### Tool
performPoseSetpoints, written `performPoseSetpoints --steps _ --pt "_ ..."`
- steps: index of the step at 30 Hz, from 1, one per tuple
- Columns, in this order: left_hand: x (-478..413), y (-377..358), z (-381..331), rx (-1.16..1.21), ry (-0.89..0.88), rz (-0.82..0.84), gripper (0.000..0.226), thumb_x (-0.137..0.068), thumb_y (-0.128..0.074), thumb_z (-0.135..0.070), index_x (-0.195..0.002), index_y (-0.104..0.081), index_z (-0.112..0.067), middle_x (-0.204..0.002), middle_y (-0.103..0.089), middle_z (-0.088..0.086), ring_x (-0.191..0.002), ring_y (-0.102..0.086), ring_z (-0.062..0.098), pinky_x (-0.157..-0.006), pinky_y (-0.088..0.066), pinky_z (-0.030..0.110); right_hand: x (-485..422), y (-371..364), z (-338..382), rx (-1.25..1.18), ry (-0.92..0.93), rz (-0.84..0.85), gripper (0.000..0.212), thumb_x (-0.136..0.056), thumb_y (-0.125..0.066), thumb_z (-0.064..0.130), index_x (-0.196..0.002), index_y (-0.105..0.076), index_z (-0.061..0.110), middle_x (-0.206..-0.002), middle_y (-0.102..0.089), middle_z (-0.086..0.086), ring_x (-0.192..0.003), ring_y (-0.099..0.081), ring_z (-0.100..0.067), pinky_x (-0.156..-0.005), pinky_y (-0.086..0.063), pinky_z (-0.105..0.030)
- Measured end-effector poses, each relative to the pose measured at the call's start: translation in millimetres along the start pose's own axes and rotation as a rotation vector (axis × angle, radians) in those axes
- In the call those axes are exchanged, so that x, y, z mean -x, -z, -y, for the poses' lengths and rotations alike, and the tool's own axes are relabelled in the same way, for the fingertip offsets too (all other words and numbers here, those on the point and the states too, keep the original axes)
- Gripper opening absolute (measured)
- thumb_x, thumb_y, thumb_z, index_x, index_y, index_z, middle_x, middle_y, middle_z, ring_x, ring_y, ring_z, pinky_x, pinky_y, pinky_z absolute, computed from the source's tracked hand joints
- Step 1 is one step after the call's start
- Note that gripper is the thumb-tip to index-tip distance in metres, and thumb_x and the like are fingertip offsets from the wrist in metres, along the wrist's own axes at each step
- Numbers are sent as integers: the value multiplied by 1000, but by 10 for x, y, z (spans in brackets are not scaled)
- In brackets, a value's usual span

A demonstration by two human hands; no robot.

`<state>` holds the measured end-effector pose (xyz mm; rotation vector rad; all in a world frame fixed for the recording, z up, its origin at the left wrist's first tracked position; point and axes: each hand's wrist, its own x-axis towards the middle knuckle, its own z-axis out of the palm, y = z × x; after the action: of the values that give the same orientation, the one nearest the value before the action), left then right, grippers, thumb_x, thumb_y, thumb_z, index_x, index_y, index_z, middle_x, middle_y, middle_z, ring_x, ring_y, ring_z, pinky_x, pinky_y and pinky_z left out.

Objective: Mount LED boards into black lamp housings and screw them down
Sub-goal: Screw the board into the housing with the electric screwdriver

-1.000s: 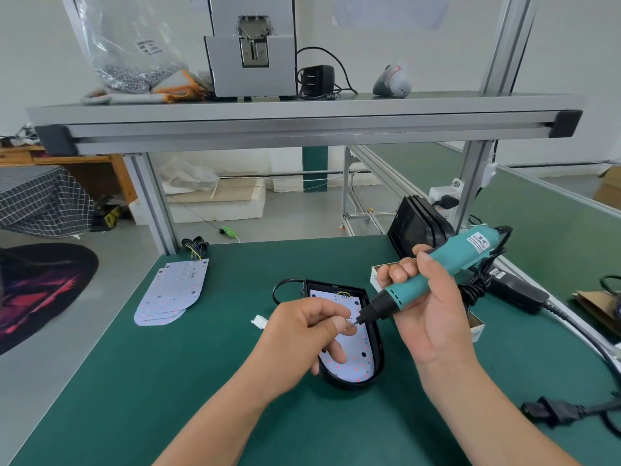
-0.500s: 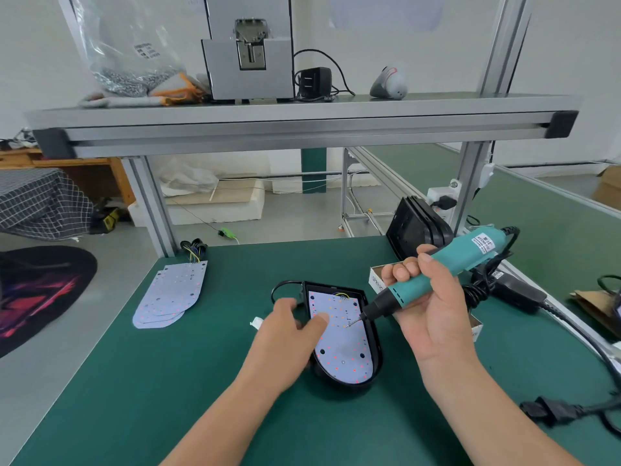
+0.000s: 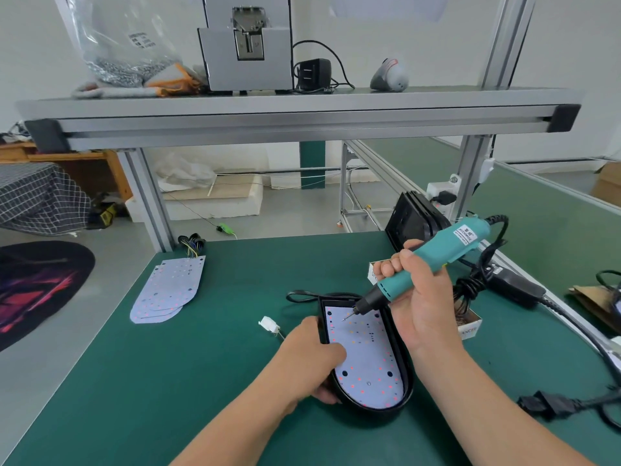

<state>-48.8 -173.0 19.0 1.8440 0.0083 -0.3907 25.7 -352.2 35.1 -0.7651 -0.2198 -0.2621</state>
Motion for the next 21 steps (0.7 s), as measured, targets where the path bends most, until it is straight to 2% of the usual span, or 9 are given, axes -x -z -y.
performPoseSetpoints --steps 3,7,11,18,21 --pt "7 -14 -1 16 9 -14 29 -82 -55 -12 -94 -67 -36 -81 -78 -5 -62 -71 13 -51 -57 30 -21 -4 -60 34 13 32 22 -99 -60 2 -115 -51 14 -78 -47 -6 -68 -50 -24 -85 -53 -41" --pt "-2 -39 20 39 36 -41 35 -74 -56 -20 -109 -59 -25 -97 -77 6 -68 -72 18 -53 -58 32 -54 -38 -122 83 34 64 20 -99 -58 -2 -111 -53 13 -77 -48 -6 -68 -51 -25 -86 -54 -41" --pt "-14 -48 26 39 23 -40 32 -74 -55 -20 -105 -59 -27 -91 -76 5 -61 -70 18 -52 -58 32 -63 -80 -144 103 31 75 20 -98 -59 -2 -110 -54 13 -77 -47 -7 -68 -51 -24 -88 -53 -42" --pt "-23 -57 47 39 39 -54 40 -71 -56 -24 -111 -58 -25 -102 -75 7 -76 -75 23 -54 -60 33 -19 -163 -119 185 28 117 18 -93 -60 1 -105 -59 15 -74 -48 -5 -66 -50 -24 -87 -55 -41" --pt "-32 -66 54 39 34 -67 40 -71 -55 -24 -111 -58 -28 -98 -75 6 -73 -75 23 -54 -60 34 0 -204 -92 278 44 182 18 -94 -62 3 -106 -60 16 -75 -50 -6 -68 -52 -24 -89 -56 -39"
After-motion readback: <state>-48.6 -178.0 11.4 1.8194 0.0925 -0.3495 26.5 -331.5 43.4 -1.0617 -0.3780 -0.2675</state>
